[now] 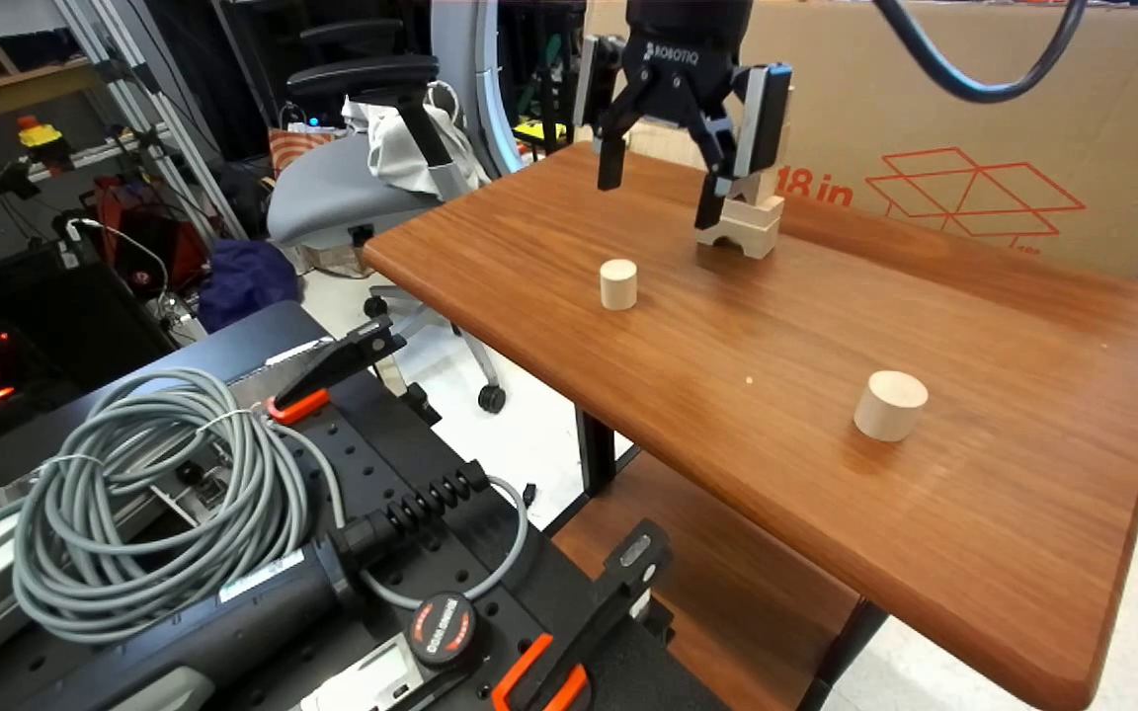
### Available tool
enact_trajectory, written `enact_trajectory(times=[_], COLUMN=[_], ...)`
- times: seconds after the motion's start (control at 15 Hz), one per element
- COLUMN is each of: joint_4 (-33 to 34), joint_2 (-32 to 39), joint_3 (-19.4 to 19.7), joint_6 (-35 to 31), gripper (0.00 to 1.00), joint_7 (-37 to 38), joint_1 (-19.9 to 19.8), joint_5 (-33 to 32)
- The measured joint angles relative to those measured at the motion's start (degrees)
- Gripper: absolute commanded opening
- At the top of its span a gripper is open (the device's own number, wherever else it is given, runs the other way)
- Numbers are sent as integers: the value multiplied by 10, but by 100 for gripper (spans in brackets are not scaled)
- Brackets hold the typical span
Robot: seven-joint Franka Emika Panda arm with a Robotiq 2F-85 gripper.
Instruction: Move the object to the backward to the left
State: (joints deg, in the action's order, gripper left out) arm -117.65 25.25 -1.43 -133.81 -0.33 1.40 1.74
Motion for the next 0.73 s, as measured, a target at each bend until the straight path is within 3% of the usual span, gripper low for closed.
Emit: enact_trajectory(times=[0.33, 0.73], joint_4=[-21, -43], joint_2=[-65, -94], joint_3=[13, 50], joint_6=[0, -3], gripper=[100, 100], joint_7=[8, 0], joint_1=[-44, -80], joint_5=[55, 63])
